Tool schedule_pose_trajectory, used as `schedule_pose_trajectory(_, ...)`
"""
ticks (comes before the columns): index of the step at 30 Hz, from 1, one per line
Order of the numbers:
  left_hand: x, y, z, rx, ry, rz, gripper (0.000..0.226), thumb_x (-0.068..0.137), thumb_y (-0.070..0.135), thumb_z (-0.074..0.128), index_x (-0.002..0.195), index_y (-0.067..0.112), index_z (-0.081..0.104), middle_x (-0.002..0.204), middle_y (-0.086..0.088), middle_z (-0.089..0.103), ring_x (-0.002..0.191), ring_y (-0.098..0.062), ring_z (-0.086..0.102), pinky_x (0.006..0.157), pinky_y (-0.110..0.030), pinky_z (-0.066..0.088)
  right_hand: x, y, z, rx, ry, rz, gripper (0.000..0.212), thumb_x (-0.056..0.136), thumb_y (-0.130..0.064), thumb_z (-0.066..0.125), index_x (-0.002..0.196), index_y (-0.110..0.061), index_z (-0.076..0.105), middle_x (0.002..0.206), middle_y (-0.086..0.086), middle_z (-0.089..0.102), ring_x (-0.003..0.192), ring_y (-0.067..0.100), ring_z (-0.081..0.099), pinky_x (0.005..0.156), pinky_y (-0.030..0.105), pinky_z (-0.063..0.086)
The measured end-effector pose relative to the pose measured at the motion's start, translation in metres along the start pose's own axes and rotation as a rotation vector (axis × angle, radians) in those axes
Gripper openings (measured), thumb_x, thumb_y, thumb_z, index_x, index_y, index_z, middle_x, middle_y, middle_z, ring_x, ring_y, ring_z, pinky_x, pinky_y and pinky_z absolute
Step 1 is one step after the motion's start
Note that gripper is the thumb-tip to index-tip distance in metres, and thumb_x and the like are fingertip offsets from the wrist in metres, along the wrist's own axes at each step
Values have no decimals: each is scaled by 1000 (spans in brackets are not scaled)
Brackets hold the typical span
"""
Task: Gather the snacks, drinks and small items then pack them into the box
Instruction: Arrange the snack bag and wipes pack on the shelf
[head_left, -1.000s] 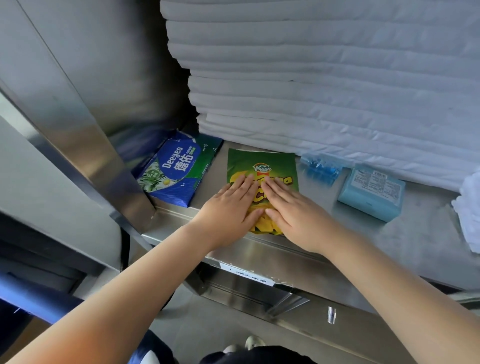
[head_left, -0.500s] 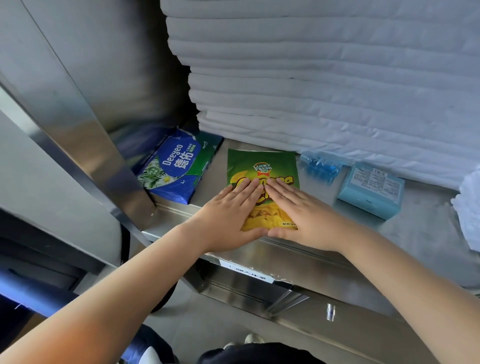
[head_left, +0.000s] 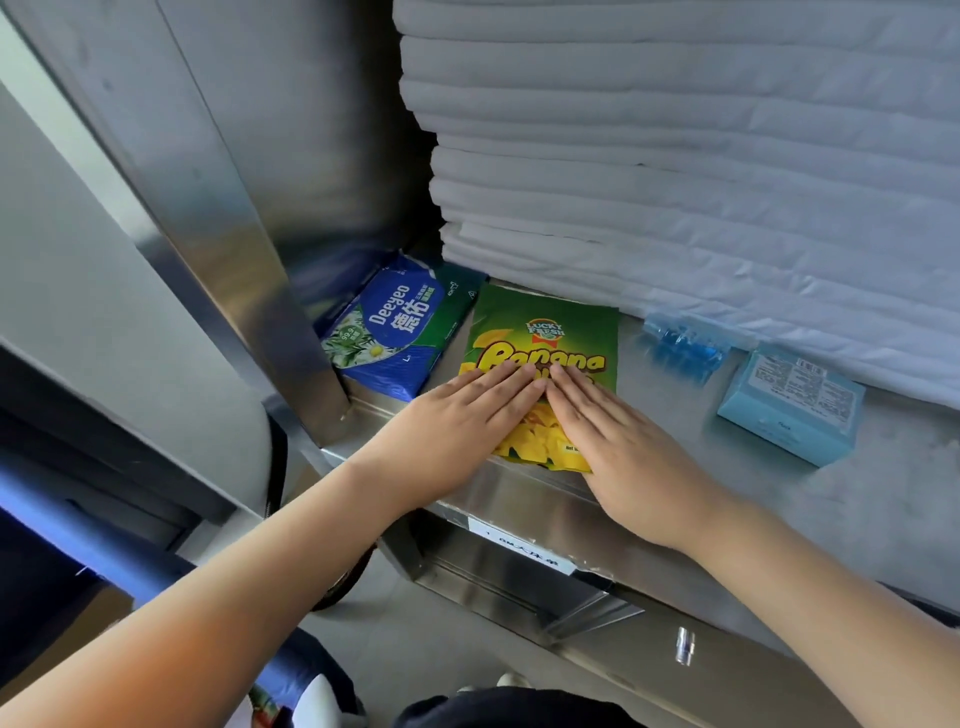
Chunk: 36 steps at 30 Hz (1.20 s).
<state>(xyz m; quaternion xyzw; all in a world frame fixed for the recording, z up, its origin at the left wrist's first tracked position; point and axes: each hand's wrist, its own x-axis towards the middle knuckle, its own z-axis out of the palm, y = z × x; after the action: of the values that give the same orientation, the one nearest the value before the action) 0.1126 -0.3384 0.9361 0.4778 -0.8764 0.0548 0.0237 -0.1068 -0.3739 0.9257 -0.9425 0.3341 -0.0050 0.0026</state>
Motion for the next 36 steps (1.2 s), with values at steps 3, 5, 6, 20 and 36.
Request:
schedule_pose_trajectory(3, -9, -17, -13, 68, 39, -24, 64, 85, 9, 24, 148, 11, 15, 154, -8, 23, 141, -24, 21, 112, -35, 15, 17, -9, -9, -5, 87, -16, 76, 87, -3, 48, 149, -6, 5, 157, 11, 2, 146, 26, 2, 116, 35, 0)
schedule_pose_trajectory(5, -14, -30, -19, 76, 31, -66, 65, 85, 9, 21, 149, 13, 9, 155, -7, 19, 143, -23, 17, 113, -34, 13, 35, -13, -14, -9, 98, -46, 76, 90, -3, 44, 148, -9, -4, 157, 8, -6, 145, 22, -7, 114, 28, -10)
schedule_pose_trajectory(6, -18, -36, -22, 71, 34, -89, 64, 86, 9, 20, 149, 14, 9, 156, -6, 19, 143, -23, 17, 113, -33, 13, 45, -15, -15, -6, 109, -67, 75, 92, -5, 42, 147, -11, -9, 157, 7, -11, 144, 20, -12, 112, 25, -16)
schedule_pose_trajectory(20, -33, -58, -9, 89, -108, -487, 70, 95, 10, 40, 151, 18, -2, 159, -3, 2, 145, -20, 5, 115, -32, 16, 108, -47, -3, 15, 76, -10, 76, 88, -7, 49, 150, -3, 5, 158, 17, 9, 146, 29, 10, 117, 33, 8)
schedule_pose_trajectory(36, -38, -38, -1, 15, 75, -566, 53, 97, 35, 43, 142, 6, 37, 147, -14, 37, 137, -28, 33, 114, -37, 22, 114, -13, 3, 435, -2, -105, 77, 87, -65, 27, 152, -29, 7, 159, -9, -5, 142, 2, -12, 116, 31, 5)
